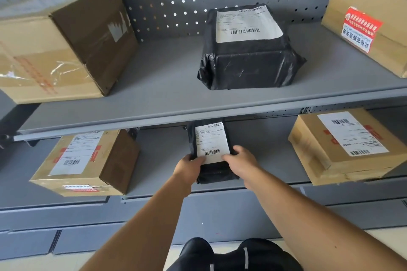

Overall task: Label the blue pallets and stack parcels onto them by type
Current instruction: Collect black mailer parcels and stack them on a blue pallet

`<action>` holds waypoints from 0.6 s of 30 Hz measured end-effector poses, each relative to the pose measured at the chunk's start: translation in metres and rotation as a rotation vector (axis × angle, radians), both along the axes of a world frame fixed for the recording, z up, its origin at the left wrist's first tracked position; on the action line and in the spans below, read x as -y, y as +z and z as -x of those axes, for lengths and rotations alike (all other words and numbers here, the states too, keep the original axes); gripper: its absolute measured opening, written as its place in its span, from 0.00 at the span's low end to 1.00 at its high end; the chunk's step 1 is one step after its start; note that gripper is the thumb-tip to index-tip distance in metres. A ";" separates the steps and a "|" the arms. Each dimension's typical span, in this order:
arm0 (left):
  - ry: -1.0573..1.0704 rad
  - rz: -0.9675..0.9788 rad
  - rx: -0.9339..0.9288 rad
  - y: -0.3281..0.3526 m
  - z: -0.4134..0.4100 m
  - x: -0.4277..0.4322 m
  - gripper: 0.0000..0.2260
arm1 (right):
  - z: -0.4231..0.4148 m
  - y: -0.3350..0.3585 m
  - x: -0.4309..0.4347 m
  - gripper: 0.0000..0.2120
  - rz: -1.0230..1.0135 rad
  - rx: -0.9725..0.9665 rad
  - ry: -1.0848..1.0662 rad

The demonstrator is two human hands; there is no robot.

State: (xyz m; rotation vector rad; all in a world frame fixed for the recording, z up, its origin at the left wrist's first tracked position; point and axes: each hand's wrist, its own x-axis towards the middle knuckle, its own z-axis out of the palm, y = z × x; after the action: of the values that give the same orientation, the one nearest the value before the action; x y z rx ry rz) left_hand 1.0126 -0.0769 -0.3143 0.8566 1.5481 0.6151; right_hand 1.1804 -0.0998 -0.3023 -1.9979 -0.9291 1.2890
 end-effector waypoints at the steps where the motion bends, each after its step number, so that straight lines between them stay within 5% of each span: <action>1: 0.027 0.006 0.043 0.003 0.002 0.004 0.16 | 0.001 0.003 0.002 0.32 0.006 -0.008 -0.005; 9: 0.088 0.118 0.226 0.045 0.024 0.041 0.17 | 0.005 0.034 0.031 0.16 0.087 -0.236 -0.048; 18: 0.109 0.139 0.298 0.083 0.032 0.077 0.17 | 0.001 0.076 0.061 0.07 0.085 -0.245 -0.020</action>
State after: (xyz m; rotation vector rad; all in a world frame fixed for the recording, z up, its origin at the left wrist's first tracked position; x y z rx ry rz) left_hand 0.9810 -0.1540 -0.2316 0.5509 1.3540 0.6724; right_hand 1.1790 -0.1609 -0.2267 -1.8535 -0.7474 1.5429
